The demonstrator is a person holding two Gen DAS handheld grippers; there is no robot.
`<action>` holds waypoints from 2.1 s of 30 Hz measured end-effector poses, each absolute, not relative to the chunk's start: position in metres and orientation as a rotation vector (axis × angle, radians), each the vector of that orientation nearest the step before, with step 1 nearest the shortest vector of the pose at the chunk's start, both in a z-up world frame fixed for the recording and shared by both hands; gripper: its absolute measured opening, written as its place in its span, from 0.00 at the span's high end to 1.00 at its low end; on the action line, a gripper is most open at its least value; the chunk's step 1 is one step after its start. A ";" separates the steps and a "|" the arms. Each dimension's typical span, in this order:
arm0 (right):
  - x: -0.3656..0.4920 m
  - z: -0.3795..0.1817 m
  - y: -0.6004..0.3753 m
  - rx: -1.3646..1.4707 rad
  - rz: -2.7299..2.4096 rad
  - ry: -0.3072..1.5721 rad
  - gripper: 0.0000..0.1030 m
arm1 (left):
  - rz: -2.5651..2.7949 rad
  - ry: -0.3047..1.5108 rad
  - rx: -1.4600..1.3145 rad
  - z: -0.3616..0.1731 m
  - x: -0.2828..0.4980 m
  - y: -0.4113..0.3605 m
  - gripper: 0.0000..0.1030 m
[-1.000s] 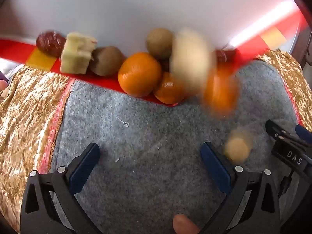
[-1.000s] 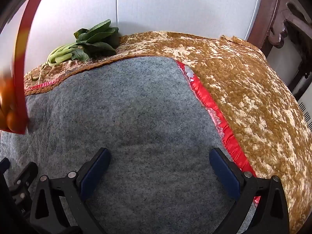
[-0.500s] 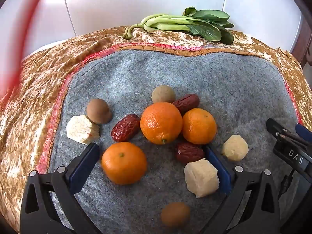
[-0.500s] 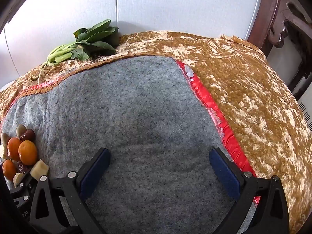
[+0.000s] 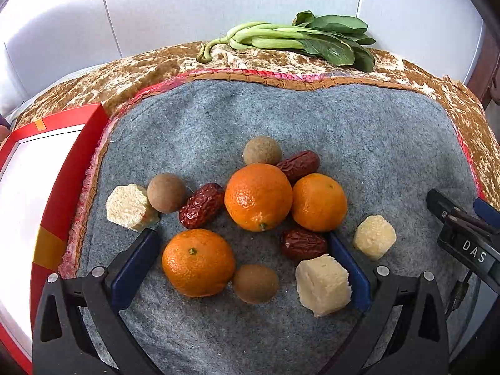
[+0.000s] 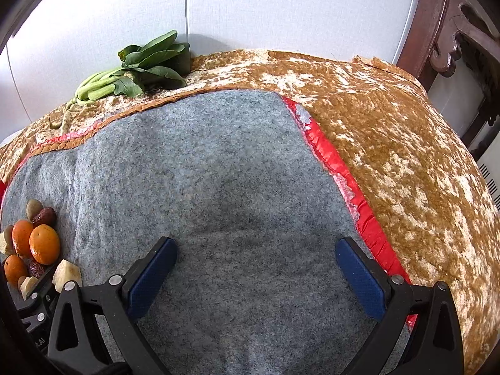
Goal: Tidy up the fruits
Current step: 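Reach the left tool to the pale cube and close on it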
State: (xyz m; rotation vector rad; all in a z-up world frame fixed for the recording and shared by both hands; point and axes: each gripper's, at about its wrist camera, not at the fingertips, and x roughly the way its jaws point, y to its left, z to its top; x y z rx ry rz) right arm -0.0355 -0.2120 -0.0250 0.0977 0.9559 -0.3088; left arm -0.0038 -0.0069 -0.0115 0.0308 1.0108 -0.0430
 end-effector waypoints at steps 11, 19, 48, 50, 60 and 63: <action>-0.034 -0.024 -0.213 0.097 -0.309 0.953 0.01 | -0.039 1.005 0.027 -0.014 -0.008 -0.006 0.00; -0.026 -0.004 -0.218 0.113 -0.228 1.034 0.01 | -0.128 1.013 0.117 0.010 -0.027 0.015 0.00; -0.023 0.046 -0.171 0.402 0.164 1.135 0.08 | -0.549 1.010 0.012 0.029 -0.052 0.027 0.23; -0.023 0.045 -0.177 0.421 0.159 1.143 0.09 | -0.552 1.020 0.010 0.025 -0.050 0.023 0.33; -0.024 0.040 -0.181 0.481 0.209 1.162 0.13 | -0.519 1.053 0.061 0.010 -0.046 0.022 0.58; -0.022 0.039 -0.176 0.507 0.259 1.174 0.14 | -0.533 1.049 0.089 0.012 -0.052 0.022 0.58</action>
